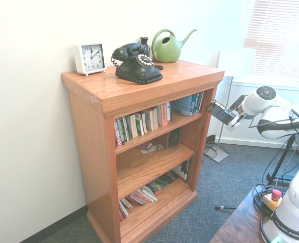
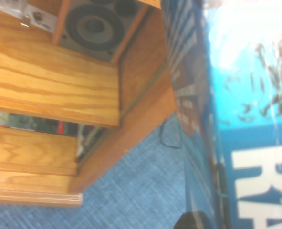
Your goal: Shelf the books
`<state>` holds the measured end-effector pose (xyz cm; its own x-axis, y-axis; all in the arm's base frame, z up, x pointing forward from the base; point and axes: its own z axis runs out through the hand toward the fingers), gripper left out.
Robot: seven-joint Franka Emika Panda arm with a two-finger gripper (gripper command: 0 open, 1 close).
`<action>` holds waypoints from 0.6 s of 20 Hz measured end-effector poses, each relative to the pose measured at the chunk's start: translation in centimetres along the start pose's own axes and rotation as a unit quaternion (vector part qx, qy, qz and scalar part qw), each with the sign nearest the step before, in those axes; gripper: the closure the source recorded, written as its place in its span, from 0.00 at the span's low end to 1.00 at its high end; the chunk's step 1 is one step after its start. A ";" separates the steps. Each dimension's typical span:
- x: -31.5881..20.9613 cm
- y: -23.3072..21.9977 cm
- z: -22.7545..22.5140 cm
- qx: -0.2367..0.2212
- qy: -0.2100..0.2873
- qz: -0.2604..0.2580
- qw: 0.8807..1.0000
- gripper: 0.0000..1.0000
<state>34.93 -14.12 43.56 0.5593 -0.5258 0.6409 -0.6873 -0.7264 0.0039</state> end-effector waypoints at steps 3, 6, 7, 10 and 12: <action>-0.1 -1.4 1.4 0.004 -0.009 -0.008 1.000 1.00; 0.5 -2.2 2.1 0.006 -0.009 -0.014 1.000 1.00; 0.9 -2.5 2.2 0.007 -0.008 -0.015 1.000 1.00; 1.9 -3.7 2.7 0.016 -0.011 -0.009 1.000 1.00; 2.5 -4.8 3.1 0.024 -0.021 -0.003 0.999 1.00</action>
<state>41.09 -13.37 42.77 0.5825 -0.5387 0.6086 -0.6614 -0.7494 -0.0302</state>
